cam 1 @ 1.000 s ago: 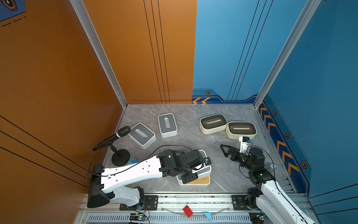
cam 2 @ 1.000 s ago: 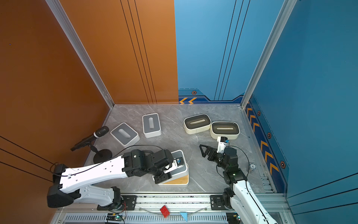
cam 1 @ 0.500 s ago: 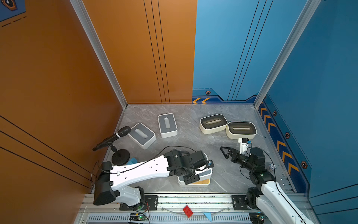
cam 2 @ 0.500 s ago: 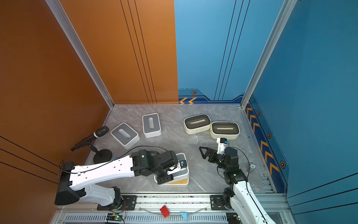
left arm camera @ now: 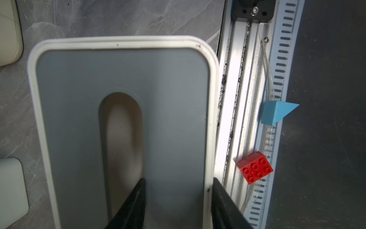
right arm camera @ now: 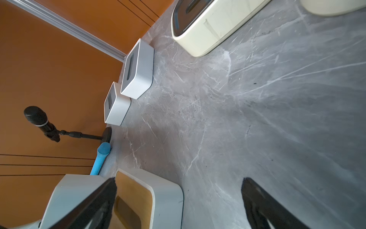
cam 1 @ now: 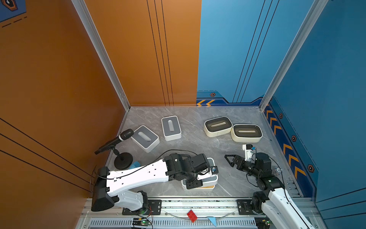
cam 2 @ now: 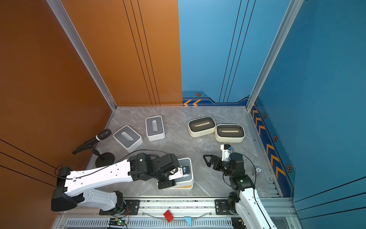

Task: Stack the tissue boxes
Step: Place the tissue box at the tissue box.

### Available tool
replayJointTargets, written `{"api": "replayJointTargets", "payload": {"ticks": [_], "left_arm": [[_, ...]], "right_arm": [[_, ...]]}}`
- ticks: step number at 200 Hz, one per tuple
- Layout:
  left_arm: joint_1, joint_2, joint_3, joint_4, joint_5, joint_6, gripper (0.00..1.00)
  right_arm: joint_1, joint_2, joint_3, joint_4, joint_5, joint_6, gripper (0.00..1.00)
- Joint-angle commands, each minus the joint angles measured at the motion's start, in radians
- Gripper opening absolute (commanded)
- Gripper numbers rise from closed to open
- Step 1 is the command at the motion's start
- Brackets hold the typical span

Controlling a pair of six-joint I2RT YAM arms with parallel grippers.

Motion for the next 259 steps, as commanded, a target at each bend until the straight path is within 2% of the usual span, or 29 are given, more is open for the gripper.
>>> {"api": "replayJointTargets", "payload": {"ticks": [1,29,59,122,150,174,259], "left_arm": [[-0.004,-0.023,0.014,-0.012,-0.033,0.033,0.4],[0.001,-0.015,0.039,-0.037,-0.026,0.033,0.4],[0.001,0.008,0.047,-0.065,-0.033,0.052,0.4],[0.013,0.02,0.043,-0.067,-0.017,0.076,0.4],[0.014,0.051,0.057,-0.079,-0.02,0.088,0.4],[0.02,0.07,0.053,-0.079,-0.024,0.094,0.4],[0.018,0.127,0.075,-0.054,-0.017,0.093,0.4]], "right_arm": [[0.001,-0.037,0.017,-0.05,-0.062,-0.031,1.0],[0.028,-0.062,0.01,-0.053,-0.09,-0.032,1.0],[0.062,-0.109,0.007,-0.079,-0.066,-0.039,1.0],[0.089,-0.222,0.018,-0.236,-0.098,0.003,1.0],[0.091,-0.196,0.039,-0.301,-0.178,-0.001,1.0],[0.103,-0.177,0.027,-0.282,-0.273,0.011,1.0],[0.152,-0.249,0.017,-0.289,-0.303,0.036,1.0]]}}
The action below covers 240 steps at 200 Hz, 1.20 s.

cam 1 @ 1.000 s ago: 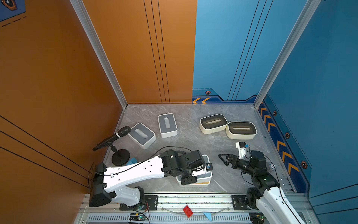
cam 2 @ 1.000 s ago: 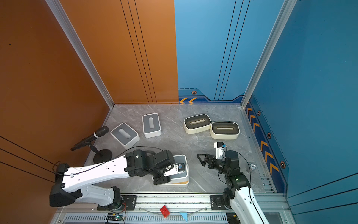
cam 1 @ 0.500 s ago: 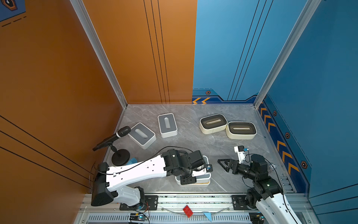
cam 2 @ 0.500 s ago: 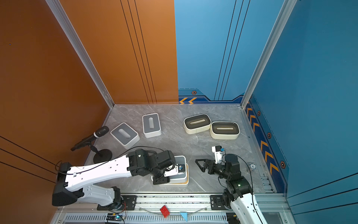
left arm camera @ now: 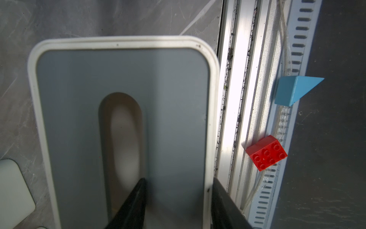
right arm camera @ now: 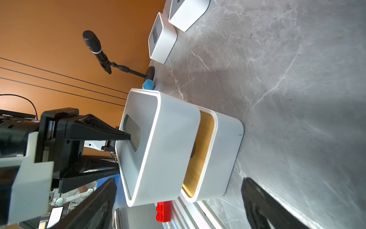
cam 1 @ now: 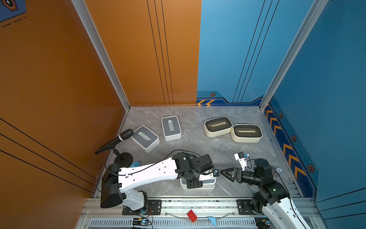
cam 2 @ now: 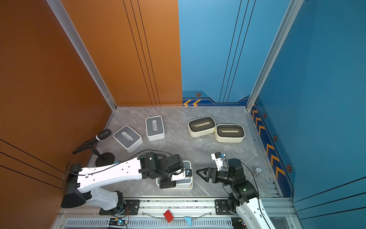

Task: Stack the tissue boxes
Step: Place the tissue box at the tissue box.

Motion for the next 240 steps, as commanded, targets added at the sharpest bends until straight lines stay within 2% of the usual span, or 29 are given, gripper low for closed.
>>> {"api": "replayJointTargets", "payload": {"ticks": [1,99,240], "left_arm": [[0.009,0.016,0.03,0.021,-0.007,0.02,0.4],[0.002,0.022,-0.015,0.09,0.011,0.041,0.39],[0.006,0.001,-0.044,0.094,0.007,0.066,0.39]], "right_arm": [[0.006,-0.019,0.006,-0.021,-0.03,0.017,1.0],[0.017,-0.016,-0.01,0.027,-0.063,0.038,1.0],[0.023,-0.012,-0.012,0.026,-0.05,0.034,1.0]]}}
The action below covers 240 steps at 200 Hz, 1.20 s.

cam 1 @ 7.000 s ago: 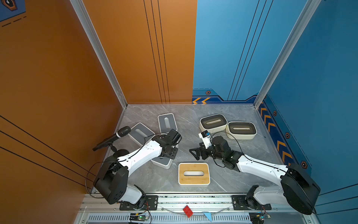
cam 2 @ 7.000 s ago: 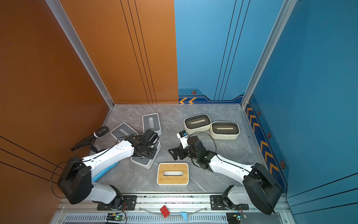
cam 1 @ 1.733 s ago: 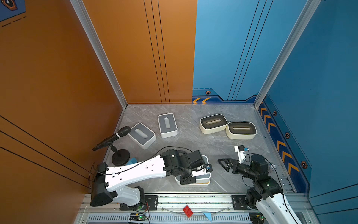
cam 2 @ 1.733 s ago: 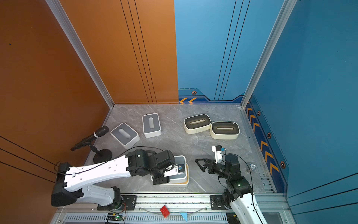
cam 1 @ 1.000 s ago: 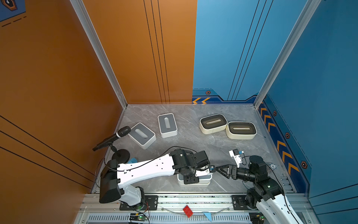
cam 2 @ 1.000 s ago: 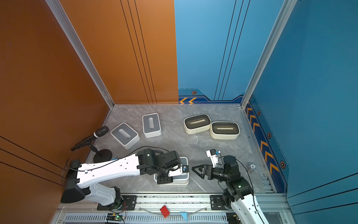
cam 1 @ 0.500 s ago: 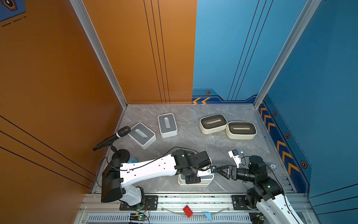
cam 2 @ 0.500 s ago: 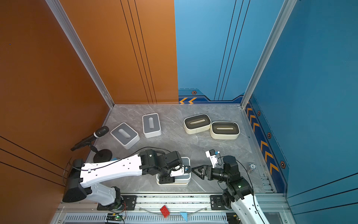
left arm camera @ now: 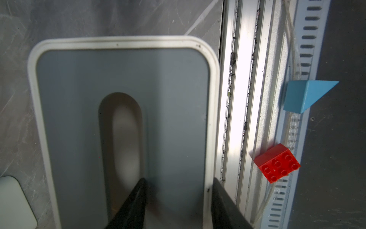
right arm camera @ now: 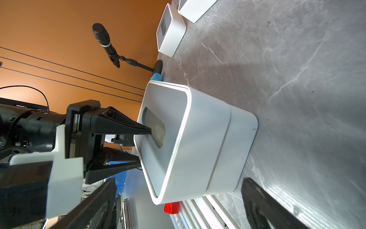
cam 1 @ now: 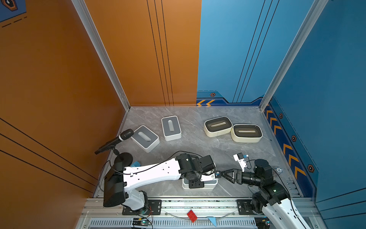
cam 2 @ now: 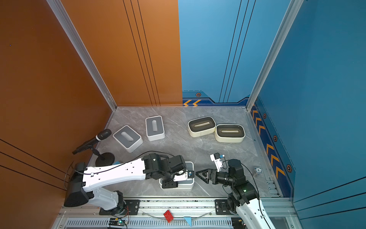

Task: Stack the tissue boxes
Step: Place the tissue box at the tissue box.

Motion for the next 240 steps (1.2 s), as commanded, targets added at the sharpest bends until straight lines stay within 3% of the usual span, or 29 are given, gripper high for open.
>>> {"api": "replayJointTargets", "payload": {"ticks": [1,240], "left_arm": [[0.005,-0.031,-0.006,0.016,0.006,0.02,0.4],[0.016,-0.052,-0.047,0.044,0.018,0.014,0.4]], "right_arm": [[0.009,-0.003,-0.01,0.023,-0.006,0.008,1.0],[0.024,0.001,-0.013,0.034,0.011,0.008,1.0]]}}
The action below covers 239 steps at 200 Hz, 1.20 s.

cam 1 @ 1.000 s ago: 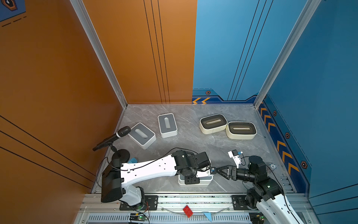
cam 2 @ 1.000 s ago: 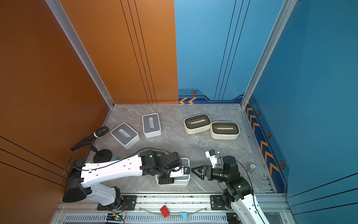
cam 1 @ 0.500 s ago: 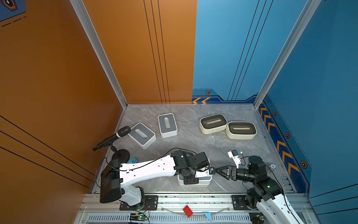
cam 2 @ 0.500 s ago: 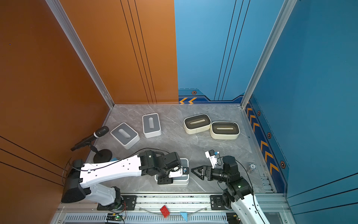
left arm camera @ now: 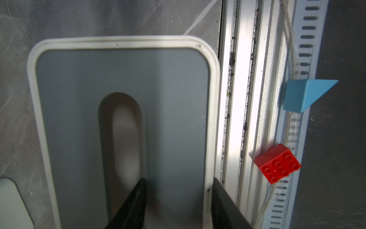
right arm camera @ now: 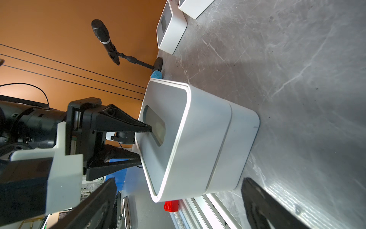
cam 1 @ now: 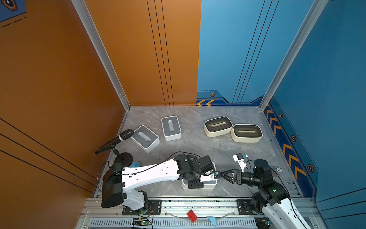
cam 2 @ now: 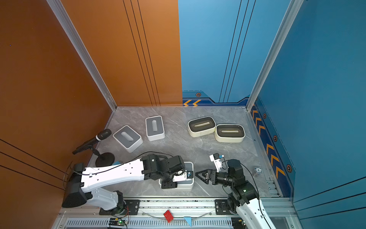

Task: Stack the tissue boxes
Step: Place the tissue box at the tissue box.

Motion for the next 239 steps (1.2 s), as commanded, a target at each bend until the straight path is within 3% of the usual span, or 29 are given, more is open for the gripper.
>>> {"api": "replayJointTargets", "payload": {"ticks": [1,239], "left_arm": [[0.009,-0.029,-0.01,0.016,0.01,0.01,0.4],[0.019,-0.037,-0.038,0.03,0.03,0.018,0.4]], "right_arm": [[0.006,0.0,-0.009,0.033,0.008,0.009,1.0],[0.017,-0.002,-0.009,0.035,0.019,0.009,1.0]]}}
